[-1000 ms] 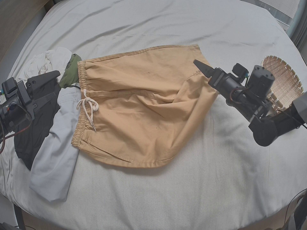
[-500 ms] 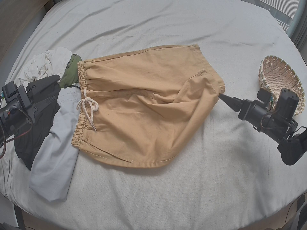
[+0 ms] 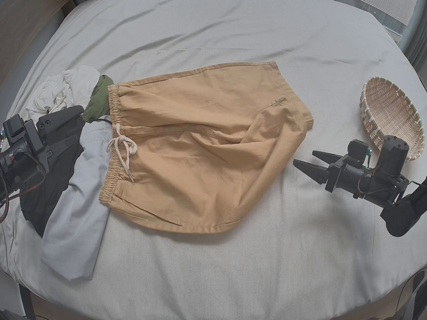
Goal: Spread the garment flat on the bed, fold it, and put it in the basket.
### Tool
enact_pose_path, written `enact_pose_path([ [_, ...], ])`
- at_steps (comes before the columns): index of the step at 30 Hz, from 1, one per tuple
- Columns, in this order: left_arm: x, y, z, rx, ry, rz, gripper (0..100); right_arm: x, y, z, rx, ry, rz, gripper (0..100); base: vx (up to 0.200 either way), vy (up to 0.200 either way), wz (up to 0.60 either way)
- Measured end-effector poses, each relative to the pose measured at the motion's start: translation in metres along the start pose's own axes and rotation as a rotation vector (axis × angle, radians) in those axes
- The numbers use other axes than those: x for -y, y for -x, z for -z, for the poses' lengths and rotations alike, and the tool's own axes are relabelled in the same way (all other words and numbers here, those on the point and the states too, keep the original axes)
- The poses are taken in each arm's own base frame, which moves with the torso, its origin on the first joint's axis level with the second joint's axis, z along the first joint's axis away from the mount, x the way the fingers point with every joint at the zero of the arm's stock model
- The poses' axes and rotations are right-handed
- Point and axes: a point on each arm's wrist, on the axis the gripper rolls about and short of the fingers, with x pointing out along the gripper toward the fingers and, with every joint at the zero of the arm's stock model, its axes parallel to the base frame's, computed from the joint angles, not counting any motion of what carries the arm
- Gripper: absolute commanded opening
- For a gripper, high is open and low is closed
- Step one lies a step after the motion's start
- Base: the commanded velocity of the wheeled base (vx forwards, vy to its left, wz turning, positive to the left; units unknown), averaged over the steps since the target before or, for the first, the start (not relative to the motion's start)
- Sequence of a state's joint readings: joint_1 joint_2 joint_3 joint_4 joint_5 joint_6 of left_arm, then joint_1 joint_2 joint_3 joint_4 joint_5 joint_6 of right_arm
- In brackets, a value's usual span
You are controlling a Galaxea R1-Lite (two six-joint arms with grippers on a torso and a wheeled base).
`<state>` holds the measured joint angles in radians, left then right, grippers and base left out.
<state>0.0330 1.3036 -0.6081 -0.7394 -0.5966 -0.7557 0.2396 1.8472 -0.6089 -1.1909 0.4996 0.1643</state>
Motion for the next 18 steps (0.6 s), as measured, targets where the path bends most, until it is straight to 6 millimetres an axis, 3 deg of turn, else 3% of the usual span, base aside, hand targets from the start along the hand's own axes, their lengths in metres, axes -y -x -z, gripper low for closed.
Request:
enact_pose_path([
  [11, 0.002, 0.001, -0.002, 0.020, -0.008, 0.015, 100, -0.008, -0.045, -0.004, 0.035, 0.028, -0.086, 100, 0.000, 0.000, 0.00],
  [18, 0.002, 0.001, -0.002, 0.021, -0.007, 0.013, 100, -0.021, -0.053, 0.002, 0.020, 0.021, -0.124, 100, 0.000, 0.000, 0.00],
])
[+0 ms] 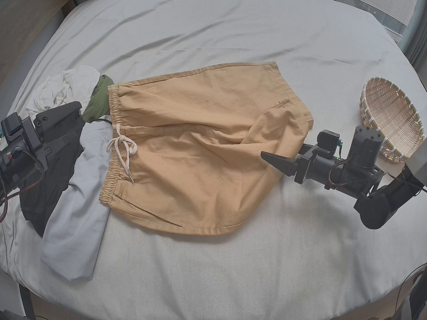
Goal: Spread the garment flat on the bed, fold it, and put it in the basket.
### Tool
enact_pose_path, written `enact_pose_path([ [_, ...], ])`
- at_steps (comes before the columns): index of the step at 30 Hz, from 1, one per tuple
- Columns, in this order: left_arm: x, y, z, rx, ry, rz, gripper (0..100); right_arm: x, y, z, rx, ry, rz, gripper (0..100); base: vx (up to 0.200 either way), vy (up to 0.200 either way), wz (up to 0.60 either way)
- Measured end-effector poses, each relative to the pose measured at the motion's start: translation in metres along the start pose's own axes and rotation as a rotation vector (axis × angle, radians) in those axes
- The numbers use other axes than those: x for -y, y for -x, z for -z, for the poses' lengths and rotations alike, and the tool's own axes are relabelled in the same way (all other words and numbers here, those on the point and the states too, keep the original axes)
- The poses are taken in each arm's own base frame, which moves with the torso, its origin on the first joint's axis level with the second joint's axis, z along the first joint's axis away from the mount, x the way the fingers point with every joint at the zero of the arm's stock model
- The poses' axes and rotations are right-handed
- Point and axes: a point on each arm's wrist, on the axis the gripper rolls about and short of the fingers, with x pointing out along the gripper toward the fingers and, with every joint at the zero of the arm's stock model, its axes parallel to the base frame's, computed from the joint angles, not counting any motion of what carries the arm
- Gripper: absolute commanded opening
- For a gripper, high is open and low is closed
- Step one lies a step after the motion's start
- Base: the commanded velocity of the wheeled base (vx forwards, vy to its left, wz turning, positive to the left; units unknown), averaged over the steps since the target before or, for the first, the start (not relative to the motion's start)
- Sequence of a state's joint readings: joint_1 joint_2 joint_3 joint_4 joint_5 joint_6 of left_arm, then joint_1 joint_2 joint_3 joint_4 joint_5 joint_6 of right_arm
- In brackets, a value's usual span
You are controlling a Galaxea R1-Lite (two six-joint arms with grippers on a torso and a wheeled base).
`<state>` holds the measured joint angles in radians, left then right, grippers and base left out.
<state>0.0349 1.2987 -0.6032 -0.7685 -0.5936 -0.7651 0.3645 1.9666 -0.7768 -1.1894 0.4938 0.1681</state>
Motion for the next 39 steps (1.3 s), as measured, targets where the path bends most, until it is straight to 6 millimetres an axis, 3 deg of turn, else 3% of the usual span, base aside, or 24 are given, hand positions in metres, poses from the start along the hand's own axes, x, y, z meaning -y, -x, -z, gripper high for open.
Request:
enact_pose_path([
  [9, 0.000, 0.000, 0.000, 0.000, 0.000, 0.000, 100, -0.026, 0.024, -0.003, -0.042, -0.036, -0.027, 100, 0.000, 0.000, 0.00],
  [19, 0.003, 0.002, -0.001, 0.005, 0.023, 0.008, 100, -0.061, 0.073, -0.018, -0.259, -0.201, -0.008, 100, 0.000, 0.000, 0.00],
  [23, 0.005, 0.003, -0.002, 0.011, 0.033, 0.014, 100, -0.074, 0.093, -0.038, -0.299, -0.270, 0.007, 100, 0.000, 0.000, 0.00],
  [26, 0.006, 0.004, -0.002, 0.012, 0.040, 0.019, 100, -0.083, 0.107, -0.068, -0.250, -0.306, 0.015, 100, 0.000, 0.000, 0.00],
  [29, 0.007, 0.005, -0.002, 0.014, 0.044, 0.021, 100, -0.083, 0.120, -0.095, -0.162, -0.302, 0.041, 100, 0.000, 0.000, 0.00],
  [32, 0.007, 0.005, -0.002, 0.014, 0.045, 0.021, 100, -0.079, 0.132, -0.108, -0.112, -0.285, 0.080, 100, 0.000, 0.000, 0.00],
  [35, 0.007, 0.006, -0.001, 0.011, 0.047, 0.020, 100, -0.075, 0.139, -0.104, -0.113, -0.264, 0.115, 100, 0.000, 0.000, 0.00],
  [39, 0.004, 0.007, 0.003, 0.002, 0.053, 0.011, 100, -0.066, 0.147, -0.076, -0.179, -0.266, 0.166, 100, 0.000, 0.000, 0.00],
])
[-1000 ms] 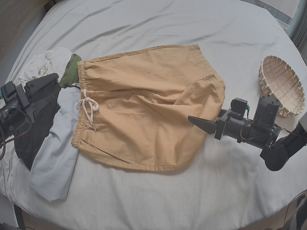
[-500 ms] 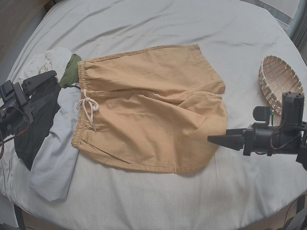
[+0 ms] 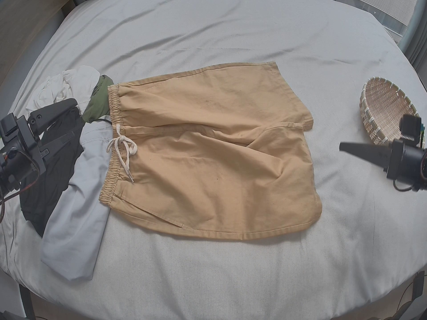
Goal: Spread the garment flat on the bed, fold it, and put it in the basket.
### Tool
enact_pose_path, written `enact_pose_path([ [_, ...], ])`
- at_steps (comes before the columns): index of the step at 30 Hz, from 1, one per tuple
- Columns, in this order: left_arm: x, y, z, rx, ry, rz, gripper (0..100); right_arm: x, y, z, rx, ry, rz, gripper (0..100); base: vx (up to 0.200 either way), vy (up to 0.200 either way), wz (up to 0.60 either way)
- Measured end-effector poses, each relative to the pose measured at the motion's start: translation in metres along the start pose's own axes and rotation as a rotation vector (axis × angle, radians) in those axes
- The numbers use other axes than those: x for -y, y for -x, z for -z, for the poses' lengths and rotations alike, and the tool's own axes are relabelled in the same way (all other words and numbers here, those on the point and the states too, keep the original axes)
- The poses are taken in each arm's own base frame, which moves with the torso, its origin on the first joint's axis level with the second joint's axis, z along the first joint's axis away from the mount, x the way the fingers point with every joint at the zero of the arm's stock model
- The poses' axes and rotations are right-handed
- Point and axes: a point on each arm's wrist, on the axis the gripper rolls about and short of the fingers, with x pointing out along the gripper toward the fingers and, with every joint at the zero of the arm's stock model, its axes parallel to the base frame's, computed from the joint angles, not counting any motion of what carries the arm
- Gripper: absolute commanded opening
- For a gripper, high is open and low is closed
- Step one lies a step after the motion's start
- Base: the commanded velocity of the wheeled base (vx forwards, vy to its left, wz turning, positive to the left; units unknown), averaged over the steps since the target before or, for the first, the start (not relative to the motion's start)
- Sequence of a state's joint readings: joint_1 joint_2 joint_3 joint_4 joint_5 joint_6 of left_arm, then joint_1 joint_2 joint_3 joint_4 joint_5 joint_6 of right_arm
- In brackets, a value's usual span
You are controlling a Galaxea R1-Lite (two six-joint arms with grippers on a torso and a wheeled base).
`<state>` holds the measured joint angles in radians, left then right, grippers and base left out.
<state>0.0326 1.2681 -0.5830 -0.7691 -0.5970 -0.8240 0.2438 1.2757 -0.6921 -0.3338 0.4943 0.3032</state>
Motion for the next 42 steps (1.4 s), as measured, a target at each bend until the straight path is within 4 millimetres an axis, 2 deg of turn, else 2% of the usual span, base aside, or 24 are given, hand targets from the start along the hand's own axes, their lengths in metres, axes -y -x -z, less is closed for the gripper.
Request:
enact_pose_path([
  [4, -0.003, 0.001, 0.004, -0.010, 0.008, -0.011, 100, 0.013, -0.007, 0.013, 0.015, 0.009, 0.017, 100, 0.000, 0.000, 0.00],
  [10, -0.007, 0.003, 0.010, -0.019, 0.013, -0.018, 100, 0.035, -0.030, 0.030, 0.023, -0.014, 0.050, 100, 0.000, 0.000, 0.00],
  [20, -0.011, 0.006, 0.016, -0.019, 0.012, -0.011, 100, 0.061, -0.068, 0.043, 0.085, -0.098, 0.051, 100, 0.000, 0.000, 0.00],
  [25, -0.012, 0.006, 0.018, -0.020, 0.013, -0.013, 100, 0.055, -0.083, 0.043, 0.136, -0.148, -0.005, 100, 0.000, 0.000, 0.00],
  [34, -0.016, 0.006, 0.022, -0.032, 0.023, -0.025, 100, 0.037, -0.102, 0.048, 0.122, -0.155, -0.066, 100, 0.000, 0.000, 0.00],
  [39, -0.016, 0.006, 0.022, -0.033, 0.024, -0.027, 100, 0.038, -0.113, 0.054, 0.108, -0.155, -0.055, 100, 0.000, 0.000, 0.00],
  [42, -0.017, 0.007, 0.022, -0.033, 0.025, -0.030, 100, 0.040, -0.118, 0.049, 0.151, -0.142, -0.034, 100, 0.000, 0.000, 0.00],
])
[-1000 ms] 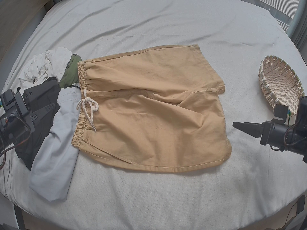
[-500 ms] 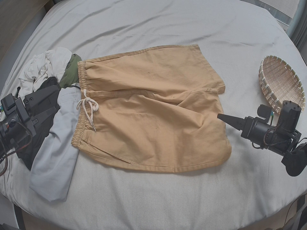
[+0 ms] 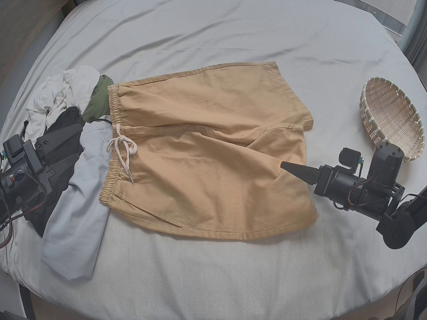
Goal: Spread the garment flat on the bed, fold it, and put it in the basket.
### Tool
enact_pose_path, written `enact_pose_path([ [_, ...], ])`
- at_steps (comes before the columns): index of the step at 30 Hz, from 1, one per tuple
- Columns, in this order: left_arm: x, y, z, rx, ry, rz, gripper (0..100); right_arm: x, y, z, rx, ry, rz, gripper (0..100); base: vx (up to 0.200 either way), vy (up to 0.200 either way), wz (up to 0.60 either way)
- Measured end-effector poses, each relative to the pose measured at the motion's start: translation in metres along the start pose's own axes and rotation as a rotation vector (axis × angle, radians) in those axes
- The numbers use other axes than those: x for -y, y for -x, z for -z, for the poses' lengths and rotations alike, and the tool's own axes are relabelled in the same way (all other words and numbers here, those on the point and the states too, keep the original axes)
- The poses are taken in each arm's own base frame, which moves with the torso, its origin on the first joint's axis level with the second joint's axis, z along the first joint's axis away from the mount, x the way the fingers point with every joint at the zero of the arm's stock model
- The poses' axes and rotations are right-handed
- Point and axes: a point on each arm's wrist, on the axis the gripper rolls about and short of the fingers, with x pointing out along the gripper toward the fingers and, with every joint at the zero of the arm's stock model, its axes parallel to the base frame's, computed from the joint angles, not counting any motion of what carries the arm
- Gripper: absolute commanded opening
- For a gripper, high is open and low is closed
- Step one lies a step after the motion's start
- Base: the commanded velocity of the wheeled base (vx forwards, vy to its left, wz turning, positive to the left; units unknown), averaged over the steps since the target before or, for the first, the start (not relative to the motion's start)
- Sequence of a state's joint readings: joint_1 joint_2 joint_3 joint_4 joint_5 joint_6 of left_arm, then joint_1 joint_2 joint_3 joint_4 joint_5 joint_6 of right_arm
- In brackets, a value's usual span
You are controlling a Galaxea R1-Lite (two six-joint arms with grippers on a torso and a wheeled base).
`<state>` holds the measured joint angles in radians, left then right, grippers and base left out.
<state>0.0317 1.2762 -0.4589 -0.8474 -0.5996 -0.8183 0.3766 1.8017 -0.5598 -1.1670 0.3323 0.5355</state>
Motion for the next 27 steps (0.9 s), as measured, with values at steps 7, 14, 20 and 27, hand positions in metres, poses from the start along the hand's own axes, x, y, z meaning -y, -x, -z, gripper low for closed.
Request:
enact_pose_path([
  [7, -0.001, 0.000, 0.001, -0.001, 0.001, -0.003, 100, -0.008, 0.005, -0.016, 0.037, 0.012, 0.003, 100, 0.000, 0.000, 0.00],
  [14, -0.001, 0.000, 0.002, -0.006, 0.003, -0.001, 100, -0.033, 0.023, -0.035, 0.075, 0.031, -0.039, 100, 0.000, 0.000, 0.00],
  [20, -0.001, 0.000, 0.002, -0.007, 0.004, -0.002, 100, -0.046, 0.025, -0.034, 0.067, 0.036, -0.078, 100, 0.000, 0.000, 0.00],
  [27, -0.001, 0.000, 0.003, -0.009, 0.005, -0.003, 100, -0.034, 0.007, -0.015, -0.002, 0.011, -0.048, 100, 0.000, 0.000, 0.00],
])
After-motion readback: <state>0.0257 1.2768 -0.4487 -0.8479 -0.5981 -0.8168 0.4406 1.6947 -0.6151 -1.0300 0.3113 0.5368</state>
